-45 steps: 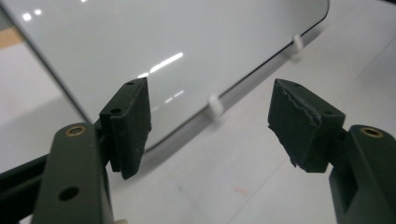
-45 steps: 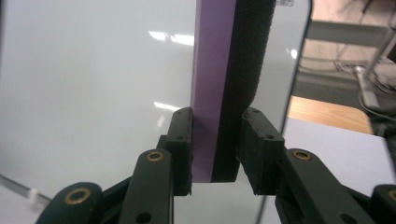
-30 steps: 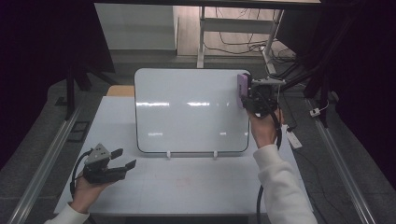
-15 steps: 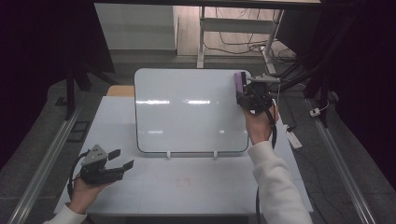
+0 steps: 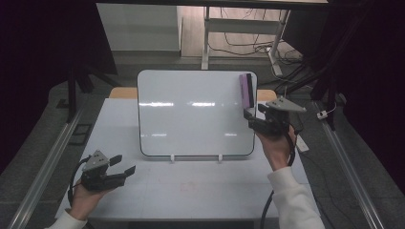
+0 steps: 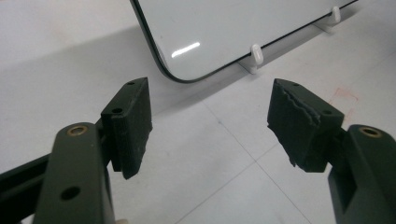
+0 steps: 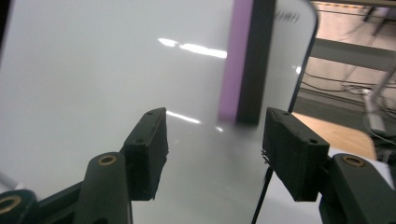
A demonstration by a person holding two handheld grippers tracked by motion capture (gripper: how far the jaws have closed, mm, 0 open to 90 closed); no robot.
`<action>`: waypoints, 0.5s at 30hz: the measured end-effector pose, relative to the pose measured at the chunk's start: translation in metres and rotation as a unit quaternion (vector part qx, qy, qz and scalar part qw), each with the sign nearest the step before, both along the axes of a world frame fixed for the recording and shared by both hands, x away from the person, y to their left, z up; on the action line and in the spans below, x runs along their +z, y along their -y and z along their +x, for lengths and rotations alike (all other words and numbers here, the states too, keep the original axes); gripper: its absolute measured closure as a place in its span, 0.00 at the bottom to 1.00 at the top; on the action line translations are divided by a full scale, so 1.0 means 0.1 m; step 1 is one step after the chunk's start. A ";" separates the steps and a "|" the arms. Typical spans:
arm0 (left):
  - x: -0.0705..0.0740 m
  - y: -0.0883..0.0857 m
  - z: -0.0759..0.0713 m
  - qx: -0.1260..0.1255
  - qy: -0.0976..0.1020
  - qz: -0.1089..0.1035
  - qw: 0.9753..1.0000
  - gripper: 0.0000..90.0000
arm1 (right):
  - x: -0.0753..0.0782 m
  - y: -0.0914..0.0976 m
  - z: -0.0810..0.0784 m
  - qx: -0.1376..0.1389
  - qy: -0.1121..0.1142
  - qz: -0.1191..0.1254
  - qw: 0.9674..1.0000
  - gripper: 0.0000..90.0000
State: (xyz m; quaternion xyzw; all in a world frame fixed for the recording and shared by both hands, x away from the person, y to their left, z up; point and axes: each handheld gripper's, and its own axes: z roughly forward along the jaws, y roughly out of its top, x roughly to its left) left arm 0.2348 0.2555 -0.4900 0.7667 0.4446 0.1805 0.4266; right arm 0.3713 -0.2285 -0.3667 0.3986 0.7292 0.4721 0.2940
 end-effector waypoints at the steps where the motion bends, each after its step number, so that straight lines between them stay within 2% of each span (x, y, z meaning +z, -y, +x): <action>1: 0.00 0.00 0.00 0.000 -0.001 0.001 1.000 0.35 | -0.05 0.03 -0.05 0.006 0.001 -0.001 1.000 0.44; 3: -0.02 0.01 0.00 -0.003 -0.003 0.002 1.000 0.35 | -0.16 0.10 -0.14 0.024 0.000 0.008 1.000 0.43; 8: -0.04 0.03 0.00 -0.009 -0.009 0.005 1.000 0.35 | -0.45 0.24 -0.37 0.063 -0.003 0.004 0.998 0.43; 15: -0.07 0.05 0.00 -0.011 -0.014 0.008 1.000 0.35 | -0.84 0.40 -0.59 0.088 -0.017 0.011 0.996 0.43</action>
